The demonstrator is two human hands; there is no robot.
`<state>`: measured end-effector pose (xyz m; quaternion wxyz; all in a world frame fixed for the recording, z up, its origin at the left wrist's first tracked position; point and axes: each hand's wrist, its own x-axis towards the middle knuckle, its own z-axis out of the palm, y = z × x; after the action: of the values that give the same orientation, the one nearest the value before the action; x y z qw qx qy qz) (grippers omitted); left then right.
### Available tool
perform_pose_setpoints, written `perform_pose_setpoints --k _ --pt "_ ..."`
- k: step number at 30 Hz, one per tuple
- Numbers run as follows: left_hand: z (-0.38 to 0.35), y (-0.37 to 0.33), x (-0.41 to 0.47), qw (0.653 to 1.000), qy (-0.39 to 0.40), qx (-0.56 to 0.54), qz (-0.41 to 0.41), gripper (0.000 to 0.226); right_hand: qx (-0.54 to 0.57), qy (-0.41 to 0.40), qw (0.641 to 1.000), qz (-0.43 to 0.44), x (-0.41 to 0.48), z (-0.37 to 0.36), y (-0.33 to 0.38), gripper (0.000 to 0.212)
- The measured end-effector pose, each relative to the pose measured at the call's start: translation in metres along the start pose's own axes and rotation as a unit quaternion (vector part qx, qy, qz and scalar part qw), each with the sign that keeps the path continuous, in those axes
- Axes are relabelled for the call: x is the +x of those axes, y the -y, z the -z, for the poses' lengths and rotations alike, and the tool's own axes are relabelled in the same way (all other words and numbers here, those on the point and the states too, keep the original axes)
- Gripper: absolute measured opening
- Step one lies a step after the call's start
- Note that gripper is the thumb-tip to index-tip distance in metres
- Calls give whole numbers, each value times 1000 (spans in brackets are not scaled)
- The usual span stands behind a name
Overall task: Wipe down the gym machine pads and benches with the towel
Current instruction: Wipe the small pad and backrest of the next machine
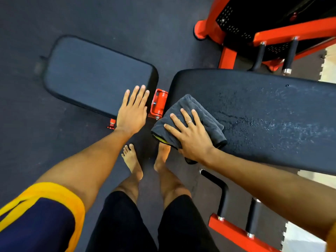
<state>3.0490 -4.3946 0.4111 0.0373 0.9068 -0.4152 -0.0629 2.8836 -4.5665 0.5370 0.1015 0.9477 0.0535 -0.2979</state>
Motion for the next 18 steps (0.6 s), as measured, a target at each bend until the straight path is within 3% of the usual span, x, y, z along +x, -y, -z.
perform_pose_setpoints --k 8,18 --pt "-8 0 -3 1000 -9 -4 -2 64 -60 93 993 40 80 11 55 62" --pt "-3 -4 -2 1000 1 -19 19 62 -42 -3 994 98 -34 -8 -22 83"
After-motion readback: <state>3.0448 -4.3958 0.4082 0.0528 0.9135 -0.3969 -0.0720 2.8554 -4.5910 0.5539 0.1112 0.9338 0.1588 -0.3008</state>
